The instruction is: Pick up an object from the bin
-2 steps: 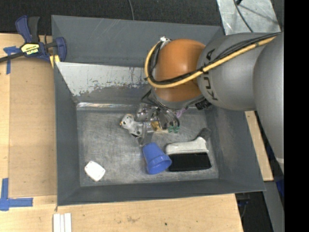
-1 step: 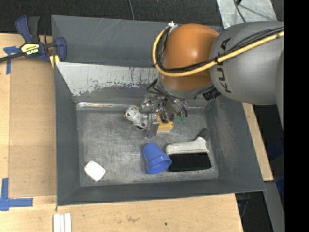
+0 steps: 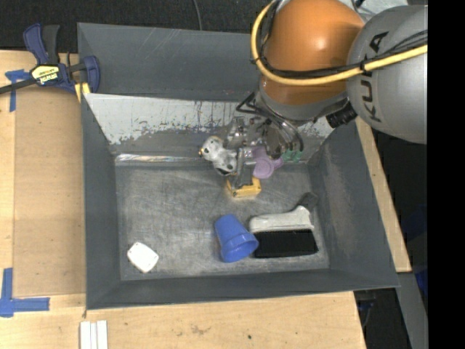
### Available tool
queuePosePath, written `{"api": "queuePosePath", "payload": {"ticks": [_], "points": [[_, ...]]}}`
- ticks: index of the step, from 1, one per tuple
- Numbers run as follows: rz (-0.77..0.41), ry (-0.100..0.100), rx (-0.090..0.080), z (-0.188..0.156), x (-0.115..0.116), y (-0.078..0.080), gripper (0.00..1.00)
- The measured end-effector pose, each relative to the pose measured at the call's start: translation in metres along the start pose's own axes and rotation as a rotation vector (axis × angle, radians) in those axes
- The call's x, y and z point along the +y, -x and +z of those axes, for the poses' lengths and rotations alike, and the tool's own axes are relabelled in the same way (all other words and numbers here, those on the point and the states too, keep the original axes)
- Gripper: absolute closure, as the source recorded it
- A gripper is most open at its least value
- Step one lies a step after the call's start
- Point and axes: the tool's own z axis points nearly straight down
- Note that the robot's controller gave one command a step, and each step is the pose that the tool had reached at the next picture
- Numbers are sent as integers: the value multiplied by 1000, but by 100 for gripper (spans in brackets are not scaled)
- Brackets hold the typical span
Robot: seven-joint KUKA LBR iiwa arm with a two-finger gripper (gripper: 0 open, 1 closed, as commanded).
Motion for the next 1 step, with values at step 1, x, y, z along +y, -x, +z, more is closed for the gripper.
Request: {"api": "queuePosePath", "payload": {"ticks": [1], "points": [[0,0,0,0,0,0,100]]}}
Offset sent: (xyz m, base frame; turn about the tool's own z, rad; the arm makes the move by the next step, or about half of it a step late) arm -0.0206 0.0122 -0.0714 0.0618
